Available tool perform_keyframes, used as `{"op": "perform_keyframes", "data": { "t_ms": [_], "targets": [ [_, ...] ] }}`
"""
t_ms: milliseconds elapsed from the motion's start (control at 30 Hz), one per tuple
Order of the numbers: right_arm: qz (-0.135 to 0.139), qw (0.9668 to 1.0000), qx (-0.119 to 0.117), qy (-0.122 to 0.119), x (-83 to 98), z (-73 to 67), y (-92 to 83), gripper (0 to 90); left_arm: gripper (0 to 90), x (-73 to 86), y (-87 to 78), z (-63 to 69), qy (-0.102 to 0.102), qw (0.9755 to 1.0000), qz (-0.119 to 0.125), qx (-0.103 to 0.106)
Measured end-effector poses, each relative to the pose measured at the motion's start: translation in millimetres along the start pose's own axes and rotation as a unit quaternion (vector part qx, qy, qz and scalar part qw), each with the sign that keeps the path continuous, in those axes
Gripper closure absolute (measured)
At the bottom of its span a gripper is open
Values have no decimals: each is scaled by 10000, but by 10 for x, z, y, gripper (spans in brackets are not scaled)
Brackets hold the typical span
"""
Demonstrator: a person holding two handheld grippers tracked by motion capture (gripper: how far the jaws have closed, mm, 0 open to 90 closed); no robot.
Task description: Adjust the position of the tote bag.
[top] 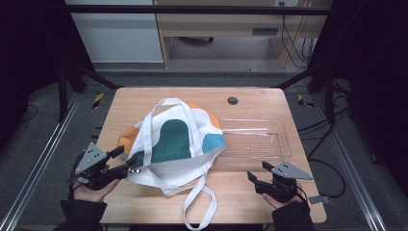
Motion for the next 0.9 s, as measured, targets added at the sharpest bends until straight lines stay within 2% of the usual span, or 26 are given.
{"op": "perform_keyframes", "data": {
  "t_ms": [500, 600, 900],
  "targets": [
    [-13, 9999, -134, -78, -37, -119, 49, 365, 484, 133, 147, -8, -69, 9995, -287, -104],
    [-22, 9998, -189, -108, -52, -168, 80, 389, 515, 156, 175, -32, -107, 9992, -340, -158],
    [-27, 9994, -306, -149, -106, -286, 145, 472, 613, 171, 201, -32, -142, 9991, -388, -131]
  ]
}}
Point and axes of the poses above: each handheld gripper's, and its own axes: y roughly forward along the jaws, x roughly out of its underside, z roughly to its right, the point moved 5 cm from there along y, roughly forward along the jaws, and after that the axes turned 1 degree about -x, right-handed, at the moved point
